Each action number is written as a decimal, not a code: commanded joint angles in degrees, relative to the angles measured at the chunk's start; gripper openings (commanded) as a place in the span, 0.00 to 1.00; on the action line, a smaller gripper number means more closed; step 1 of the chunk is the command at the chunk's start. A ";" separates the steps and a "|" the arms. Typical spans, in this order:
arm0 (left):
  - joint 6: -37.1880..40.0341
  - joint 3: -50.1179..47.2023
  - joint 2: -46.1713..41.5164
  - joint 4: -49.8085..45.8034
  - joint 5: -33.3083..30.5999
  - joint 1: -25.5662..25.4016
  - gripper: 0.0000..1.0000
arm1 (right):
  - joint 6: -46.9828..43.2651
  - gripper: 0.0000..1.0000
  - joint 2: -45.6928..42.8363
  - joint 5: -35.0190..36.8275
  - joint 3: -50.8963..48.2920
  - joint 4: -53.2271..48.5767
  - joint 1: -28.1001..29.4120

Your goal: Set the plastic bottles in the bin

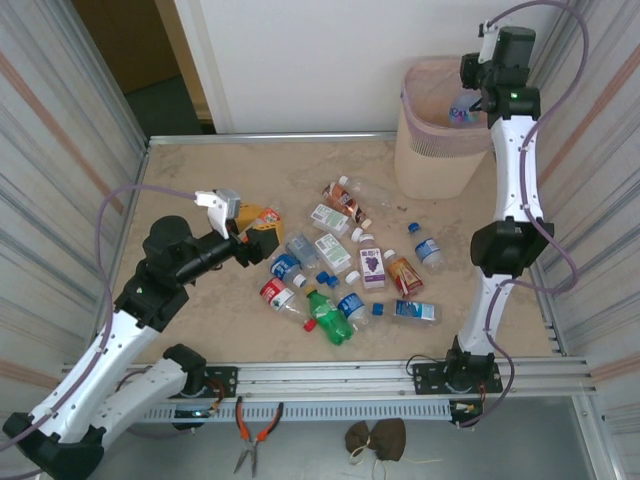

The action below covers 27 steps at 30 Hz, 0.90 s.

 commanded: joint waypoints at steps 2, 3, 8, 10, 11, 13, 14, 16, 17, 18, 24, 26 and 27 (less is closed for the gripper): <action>-0.77 -0.20 -0.43 -0.58 -1.28 0.74 0.76 | -1.51 0.03 3.25 1.43 1.48 -5.25 -0.69; -0.75 -0.34 -0.42 -0.60 -1.28 0.88 0.77 | -1.54 0.03 4.08 1.33 1.47 -5.93 -0.69; -0.95 0.00 0.32 -1.44 -1.28 1.45 0.77 | -1.42 0.00 8.09 0.85 1.51 -9.53 -0.87; -1.22 0.18 0.54 -1.92 -1.88 1.41 0.78 | -1.26 0.00 9.61 0.77 1.61 -10.73 -1.04; -1.30 0.26 0.63 -2.20 -2.05 1.50 0.78 | -1.18 0.01 10.21 0.67 1.57 -11.12 -1.17; -1.32 0.27 0.72 -2.57 -2.52 1.53 0.78 | -0.94 0.05 11.34 0.18 1.65 -11.90 -1.32; -1.38 0.27 0.72 -2.76 -2.67 1.53 0.77 | -0.75 0.08 11.71 -0.10 1.65 -12.23 -1.41; -1.56 0.18 0.80 -2.95 -2.68 1.54 0.77 | -0.53 0.16 12.00 -0.37 1.65 -12.42 -1.41; -1.57 0.21 0.84 -3.03 -2.68 1.56 0.77 | -0.42 0.23 11.98 -0.36 1.65 -12.35 -1.40; -1.65 0.25 0.95 -3.05 -2.68 1.54 0.77 | -0.39 0.28 11.82 -0.37 1.65 -12.26 -1.39; -2.27 0.75 2.17 -4.00 -3.25 1.65 0.77 | -0.01 0.54 9.21 -0.81 1.88 -11.35 -1.41; -2.27 1.17 2.99 -4.80 -3.26 1.65 0.75 | 0.03 0.56 7.91 -1.37 1.91 -11.30 -1.41; -2.35 1.51 3.65 -5.64 -3.17 1.63 0.74 | 0.04 0.57 7.03 -1.64 1.91 -11.30 -1.36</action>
